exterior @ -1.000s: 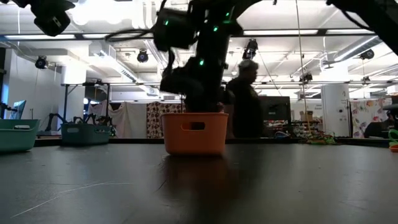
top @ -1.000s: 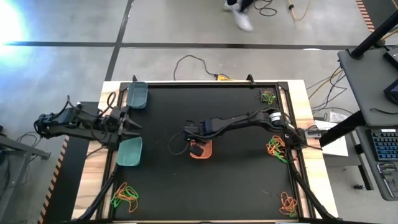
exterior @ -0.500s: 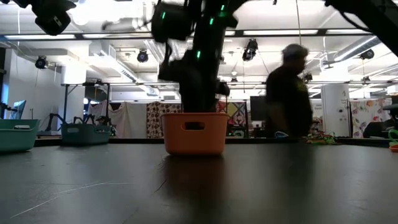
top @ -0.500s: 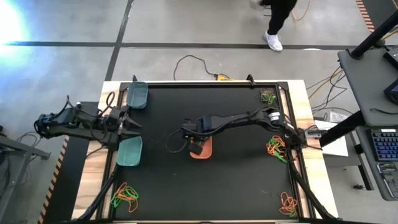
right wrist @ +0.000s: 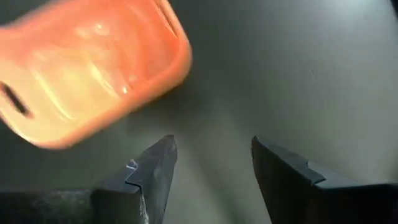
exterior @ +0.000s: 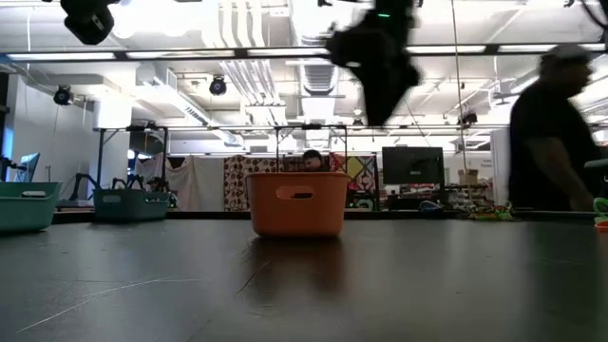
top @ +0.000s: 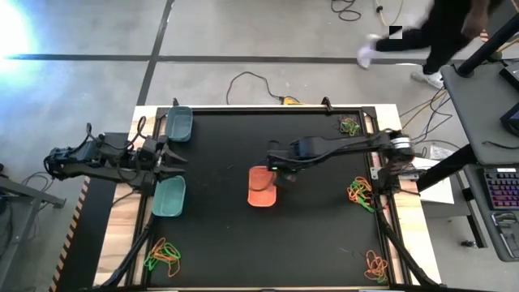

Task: Sort rubber bands into baskets
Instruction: Put the orange rubber band into the orange bin

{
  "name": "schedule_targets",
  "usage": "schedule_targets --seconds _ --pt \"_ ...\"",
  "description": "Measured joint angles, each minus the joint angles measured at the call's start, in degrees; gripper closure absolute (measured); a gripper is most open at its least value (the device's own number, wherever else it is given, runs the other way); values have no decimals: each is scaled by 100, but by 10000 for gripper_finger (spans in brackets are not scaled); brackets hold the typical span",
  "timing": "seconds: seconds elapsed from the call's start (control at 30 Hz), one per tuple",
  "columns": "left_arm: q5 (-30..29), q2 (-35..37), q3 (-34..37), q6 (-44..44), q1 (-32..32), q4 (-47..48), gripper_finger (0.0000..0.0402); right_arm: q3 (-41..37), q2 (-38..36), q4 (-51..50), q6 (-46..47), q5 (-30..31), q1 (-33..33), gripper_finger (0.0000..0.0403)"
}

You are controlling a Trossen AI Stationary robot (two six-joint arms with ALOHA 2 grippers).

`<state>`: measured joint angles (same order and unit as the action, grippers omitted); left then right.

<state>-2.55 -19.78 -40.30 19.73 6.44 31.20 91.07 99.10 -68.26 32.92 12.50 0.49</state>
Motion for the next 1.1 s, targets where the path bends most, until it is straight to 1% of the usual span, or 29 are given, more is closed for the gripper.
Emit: schedule_targets --seconds 0.07,0.2,0.3,0.43,0.57,0.73,0.9,0.97,1.1 --pt "0 -109 2 0 0 -158 249 -721 -481 -41 649 -153 5 200" --pt "1 -412 26 -42 0 -531 249 -2117 -1203 -67 2228 -720 135 200" --pt "0 -664 29 -161 0 -820 249 -2863 -1541 -59 3530 -1236 311 200" --pt "0 -975 29 -289 0 -1215 249 -3562 -1747 -30 4544 -1676 569 200" --pt "0 -1170 -6 -305 0 -1362 249 -3980 -1845 26 5039 -1730 651 200" --pt "0 -1315 -105 -302 0 -1414 249 -4433 -1901 149 5196 -2004 651 209" --pt "0 -1416 -127 -299 0 -1418 249 -4814 -1927 551 5276 -1968 625 234" --pt "0 -1445 -127 -299 0 -1420 249 -4974 -1925 707 5296 -1862 604 248" --pt "2 -1481 -127 -297 0 -1440 249 -5277 -1924 906 5470 -1849 578 280"
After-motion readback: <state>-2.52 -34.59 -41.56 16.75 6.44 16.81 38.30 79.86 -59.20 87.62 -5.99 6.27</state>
